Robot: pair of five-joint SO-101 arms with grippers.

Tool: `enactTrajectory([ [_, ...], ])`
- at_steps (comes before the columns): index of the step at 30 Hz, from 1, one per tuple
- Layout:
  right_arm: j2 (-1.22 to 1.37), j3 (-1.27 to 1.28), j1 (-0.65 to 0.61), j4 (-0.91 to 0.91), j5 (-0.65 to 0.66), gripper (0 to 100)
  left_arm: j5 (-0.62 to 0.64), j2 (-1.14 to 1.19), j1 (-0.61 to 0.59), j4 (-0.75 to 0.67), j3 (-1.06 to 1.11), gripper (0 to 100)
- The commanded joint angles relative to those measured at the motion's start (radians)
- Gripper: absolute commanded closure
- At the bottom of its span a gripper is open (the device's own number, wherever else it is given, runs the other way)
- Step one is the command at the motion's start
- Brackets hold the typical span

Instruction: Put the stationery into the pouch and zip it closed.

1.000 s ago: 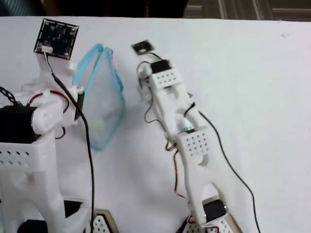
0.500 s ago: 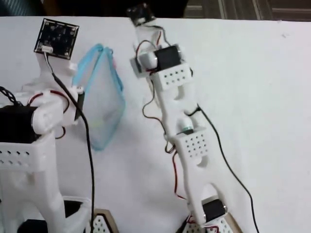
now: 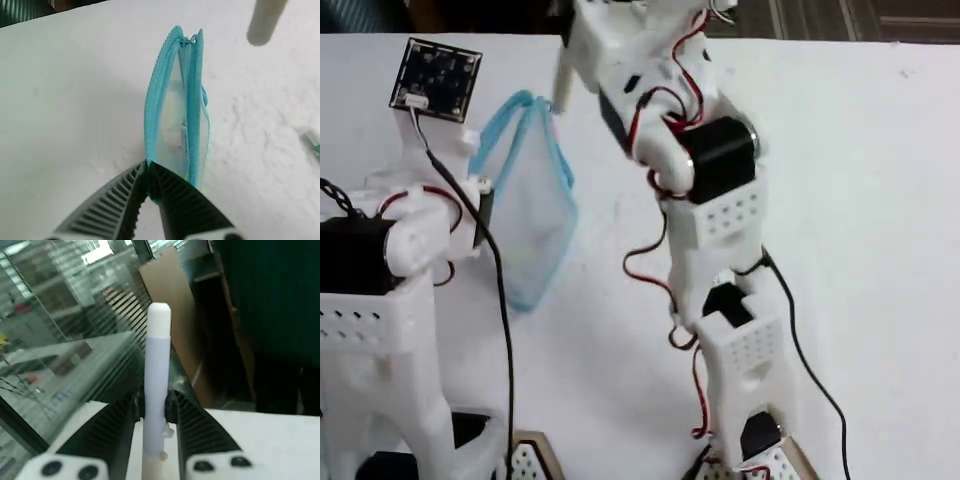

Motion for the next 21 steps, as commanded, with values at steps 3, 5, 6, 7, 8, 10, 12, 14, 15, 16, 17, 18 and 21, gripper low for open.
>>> enactTrajectory([
  [3, -0.021, -0.026, -0.064, -0.139, -0.026, 98.1, 0.0, 0.058, -0.004, 0.008, 0.015, 98],
  [5, 0.016, -0.026, -0.076, -0.163, -0.026, 98.1, 0.0, 0.058, -0.004, 0.008, 0.015, 98],
  [6, 0.042, -0.026, -0.077, -0.163, -0.026, 98.1, 0.0, 0.058, -0.004, 0.008, 0.015, 98],
  [7, 0.071, -0.026, -0.077, -0.16, -0.026, 98.1, 0.0, 0.058, -0.004, 0.008, 0.015, 98],
  [8, 0.096, -0.026, -0.077, -0.153, -0.026, 98.1, 0.0, 0.058, -0.004, 0.008, 0.015, 98],
  [10, 0.14, -0.026, -0.077, -0.13, -0.026, 98.1, 0.0, 0.058, -0.004, 0.008, 0.015, 98],
  [12, 0.174, -0.026, -0.081, -0.105, -0.026, 98.1, 0.0, 0.058, -0.004, 0.008, 0.015, 98],
  [14, 0.194, -0.026, -0.082, -0.065, -0.026, 98.1, 0.0, 0.058, -0.004, 0.008, 0.015, 98],
  [15, 0.197, -0.026, -0.082, -0.045, -0.026, 98.1, 0.0, 0.056, -0.004, 0.008, 0.015, 98],
  [16, 0.199, -0.026, -0.082, -0.024, -0.026, 98.1, 0.0, 0.056, -0.004, 0.008, 0.015, 98],
  [17, 0.199, -0.026, -0.082, -0.002, -0.026, 98.1, 0.0, 0.056, -0.004, 0.008, 0.015, 98],
  [18, 0.197, -0.026, -0.084, 0.022, -0.026, 98.1, 0.0, 0.056, -0.004, 0.008, 0.015, 98],
  [21, 0.197, -0.026, -0.094, 0.105, -0.025, 98.1, 0.0, 0.056, -0.004, 0.008, 0.014, 98],
])
